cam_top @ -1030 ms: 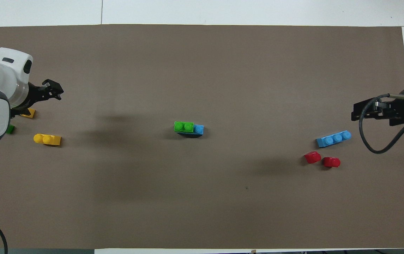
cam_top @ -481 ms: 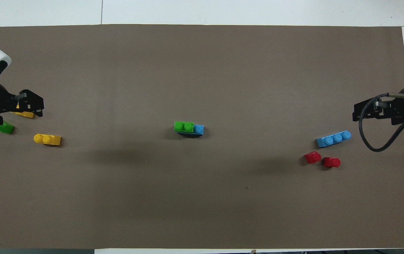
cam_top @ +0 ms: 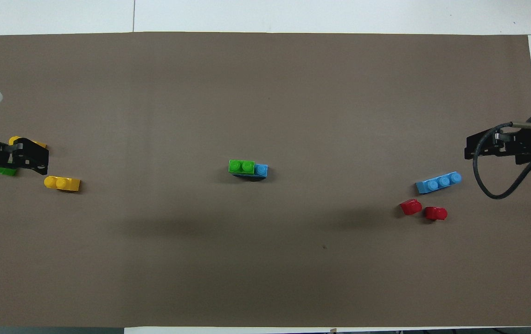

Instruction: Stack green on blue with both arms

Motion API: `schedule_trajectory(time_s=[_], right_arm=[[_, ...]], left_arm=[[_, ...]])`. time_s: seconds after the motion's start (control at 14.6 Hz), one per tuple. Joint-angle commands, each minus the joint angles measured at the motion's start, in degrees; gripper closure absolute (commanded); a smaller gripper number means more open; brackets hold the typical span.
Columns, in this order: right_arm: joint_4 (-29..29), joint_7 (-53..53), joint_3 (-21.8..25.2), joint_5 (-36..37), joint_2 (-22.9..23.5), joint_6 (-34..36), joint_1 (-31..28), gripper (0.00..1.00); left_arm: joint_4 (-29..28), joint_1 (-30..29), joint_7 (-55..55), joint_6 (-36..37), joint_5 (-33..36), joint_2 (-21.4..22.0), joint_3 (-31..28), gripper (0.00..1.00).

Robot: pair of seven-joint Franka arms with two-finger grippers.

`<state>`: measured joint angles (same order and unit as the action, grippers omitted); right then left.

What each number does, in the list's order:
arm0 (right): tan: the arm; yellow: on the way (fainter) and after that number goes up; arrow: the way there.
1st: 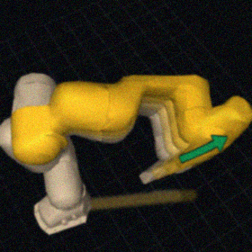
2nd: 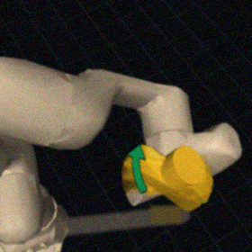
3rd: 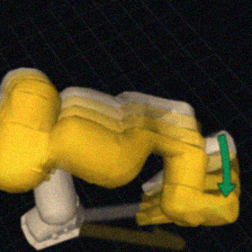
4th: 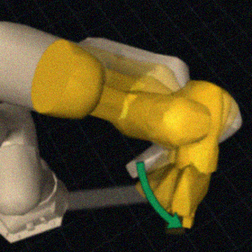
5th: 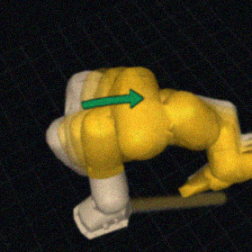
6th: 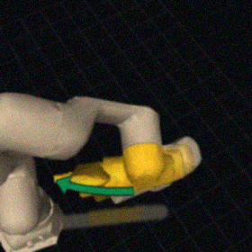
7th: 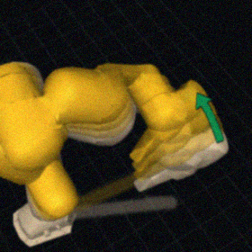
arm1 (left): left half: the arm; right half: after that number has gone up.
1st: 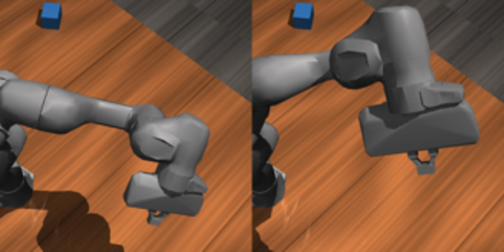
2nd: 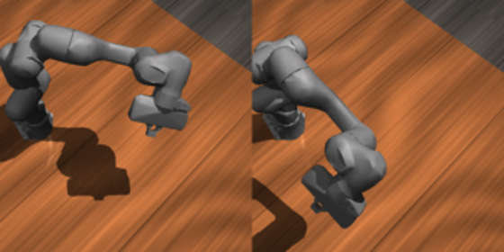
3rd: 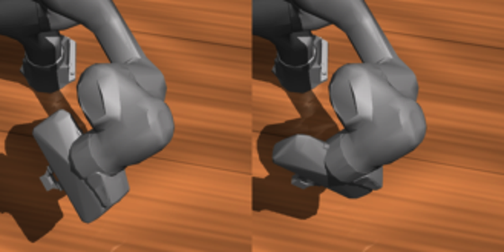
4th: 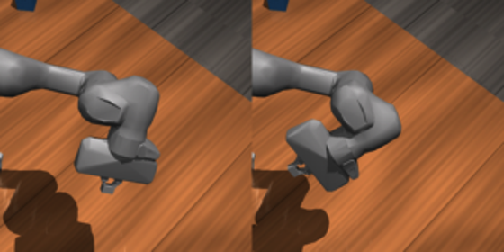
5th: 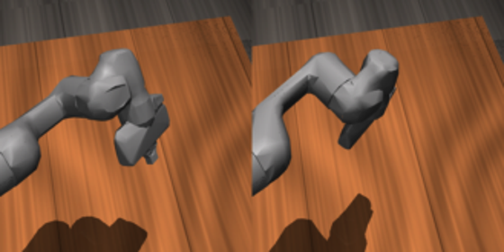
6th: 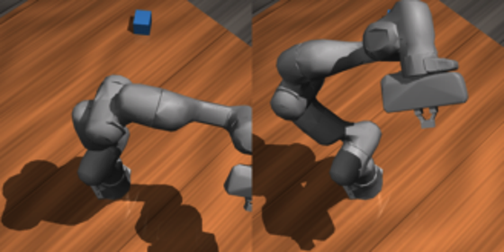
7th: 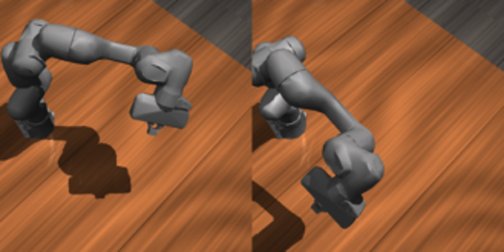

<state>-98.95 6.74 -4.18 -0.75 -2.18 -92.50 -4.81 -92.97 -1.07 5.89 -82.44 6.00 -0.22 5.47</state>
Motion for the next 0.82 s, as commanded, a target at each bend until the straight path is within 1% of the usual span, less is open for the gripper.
schedule_trajectory(time_s=[0.0, 0.27, 0.34, 0.41, 0.76], right_arm=[[1.1, -1.1, -0.6, 0.6, 0.7, 1.0, -0.8, 0.0], [1.0, -0.9, -0.6, 0.7, 0.6, 0.9, -0.8, 0.0], [1.0, -0.9, -0.6, 0.6, 0.7, 1.0, -0.8, 0.0], [1.0, -0.9, -0.6, 0.6, 0.7, 0.9, -0.8, 0.0], [0.9, -0.9, -0.6, 0.7, 0.6, 0.9, -0.7, 0.0]], left_arm=[[2.0, 0.1, -4.8, 2.0, -1.0, 0.6, -0.2, 0.0], [3.6, 0.1, -3.7, 0.3, -5.4, 0.5, -0.3, 0.0], [3.6, 0.1, -0.6, -0.3, -5.9, 0.4, -0.3, 0.0], [3.6, 0.1, 2.3, -1.6, -5.8, 0.4, -0.2, 0.0], [3.4, 0.2, 2.2, -1.8, -5.7, 0.5, -0.2, 0.0]])
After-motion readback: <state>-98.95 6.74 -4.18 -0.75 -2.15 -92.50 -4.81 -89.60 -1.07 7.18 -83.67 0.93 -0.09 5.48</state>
